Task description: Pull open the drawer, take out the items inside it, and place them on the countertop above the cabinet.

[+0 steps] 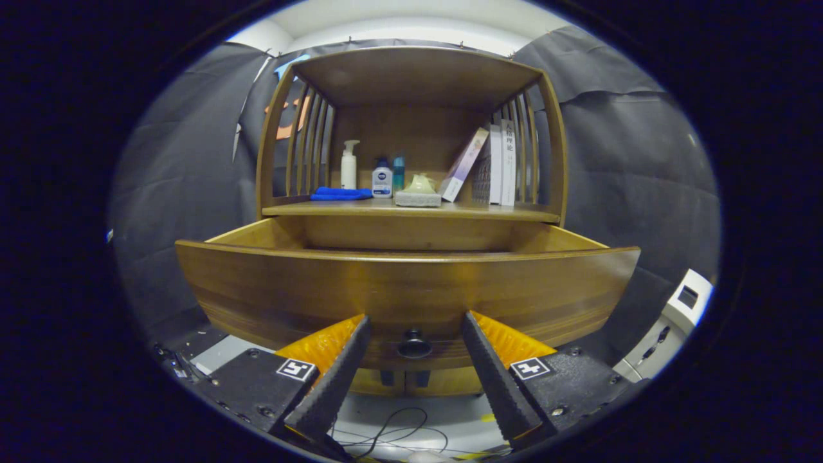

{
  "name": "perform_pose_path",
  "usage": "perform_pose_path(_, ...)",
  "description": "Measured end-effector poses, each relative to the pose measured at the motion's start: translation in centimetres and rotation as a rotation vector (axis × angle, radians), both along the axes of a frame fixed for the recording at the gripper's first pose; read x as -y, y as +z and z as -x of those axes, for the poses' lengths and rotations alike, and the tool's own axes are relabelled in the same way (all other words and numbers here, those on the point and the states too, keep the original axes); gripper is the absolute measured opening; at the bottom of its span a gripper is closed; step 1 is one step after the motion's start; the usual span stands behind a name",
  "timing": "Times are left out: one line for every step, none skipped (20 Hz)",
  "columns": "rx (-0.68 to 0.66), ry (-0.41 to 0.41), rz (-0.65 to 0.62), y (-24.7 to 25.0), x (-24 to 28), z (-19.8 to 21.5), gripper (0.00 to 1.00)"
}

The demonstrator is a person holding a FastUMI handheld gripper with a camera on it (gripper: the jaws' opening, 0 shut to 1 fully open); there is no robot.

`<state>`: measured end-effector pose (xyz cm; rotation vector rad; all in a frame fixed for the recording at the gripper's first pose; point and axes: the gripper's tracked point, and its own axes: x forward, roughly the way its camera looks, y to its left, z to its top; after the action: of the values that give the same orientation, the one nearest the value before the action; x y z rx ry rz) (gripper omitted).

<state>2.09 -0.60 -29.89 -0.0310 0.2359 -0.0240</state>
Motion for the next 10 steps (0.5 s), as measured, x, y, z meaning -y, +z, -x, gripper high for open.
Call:
perform_pose_path(0.0,0.0,0.001,0.1,0.0,-0.3,0.96)
perform_pose_path(-0.001,0.001,0.0,0.1,0.0,-0.6,0.95)
perform_pose_path(-0.002,0.001,-0.003,0.1,-0.1,-1.0,0.96)
perform_pose_path(-0.002,0.0,-0.008,0.2,-0.1,-1.4,0.96)
perform_pose_path(-0.003,0.0,-0.009,0.2,-0.2,-1.8,0.96)
perform_pose_path(-0.002,-0.001,-0.011,0.2,-0.2,-2.3,0.95)
perform_pose_path(-0.001,-0.002,-0.015,0.3,-0.3,-2.8,0.96)
perform_pose_path(0.002,-0.004,-0.019,0.4,-0.4,-3.4,0.95)
perform_pose_path(0.01,-0.007,-0.02,0.7,-0.5,-4.0,0.96)
perform_pose_path(0.024,-0.011,-0.021,1.2,-0.5,-4.7,0.96)
